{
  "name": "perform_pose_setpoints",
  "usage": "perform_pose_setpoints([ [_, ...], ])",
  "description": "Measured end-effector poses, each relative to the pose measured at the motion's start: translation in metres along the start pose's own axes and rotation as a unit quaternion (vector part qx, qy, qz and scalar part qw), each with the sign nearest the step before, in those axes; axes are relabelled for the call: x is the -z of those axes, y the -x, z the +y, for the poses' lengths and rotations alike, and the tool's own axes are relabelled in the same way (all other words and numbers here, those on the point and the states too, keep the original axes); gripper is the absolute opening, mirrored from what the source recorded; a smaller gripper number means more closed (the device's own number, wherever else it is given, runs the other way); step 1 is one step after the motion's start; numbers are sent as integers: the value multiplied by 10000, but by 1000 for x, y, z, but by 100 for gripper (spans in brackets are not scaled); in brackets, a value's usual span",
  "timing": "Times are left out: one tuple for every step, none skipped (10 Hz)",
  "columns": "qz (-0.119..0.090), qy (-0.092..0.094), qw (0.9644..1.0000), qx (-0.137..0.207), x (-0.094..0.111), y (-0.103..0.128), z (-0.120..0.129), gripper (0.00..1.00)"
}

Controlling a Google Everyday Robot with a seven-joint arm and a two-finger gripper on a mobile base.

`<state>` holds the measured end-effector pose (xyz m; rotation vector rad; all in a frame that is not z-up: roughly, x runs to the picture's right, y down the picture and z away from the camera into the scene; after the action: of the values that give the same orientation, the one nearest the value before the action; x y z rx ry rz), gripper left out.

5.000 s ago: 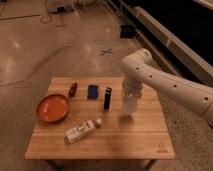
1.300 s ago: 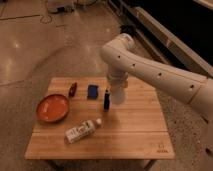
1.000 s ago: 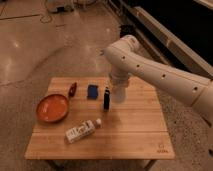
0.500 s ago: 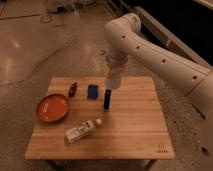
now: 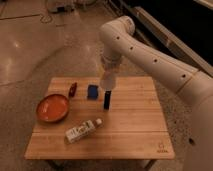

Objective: Place the ceramic cup over the eraser

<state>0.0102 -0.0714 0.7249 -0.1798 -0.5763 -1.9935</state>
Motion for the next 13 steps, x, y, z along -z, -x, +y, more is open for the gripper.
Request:
perform_pose_setpoints([
  [-53,-21,10000,32,-4,1,-2,4],
  [-112,-37,9999,67,-8,2,-5,4],
  [-170,-43,9998,109,-12,3,-8,4],
  [-238,-37,9996,148,-17,5,-10,4],
  [-290,-15,9994,175,-21,7,-11,4],
  [-351,10,9992,206,-28,10,-11,4],
  [-396,35,9990,215,-35,12,-11,4],
  [-415,47,9989,219,-39,14,-11,4],
  [-418,62,9989,220,-44,14,-11,4],
  [-423,76,9989,210,-49,16,-9,4],
  [-437,89,9988,215,-55,17,-10,4],
  [-465,78,9986,246,-61,18,-13,4],
  [-517,64,9982,289,-70,21,-18,4],
])
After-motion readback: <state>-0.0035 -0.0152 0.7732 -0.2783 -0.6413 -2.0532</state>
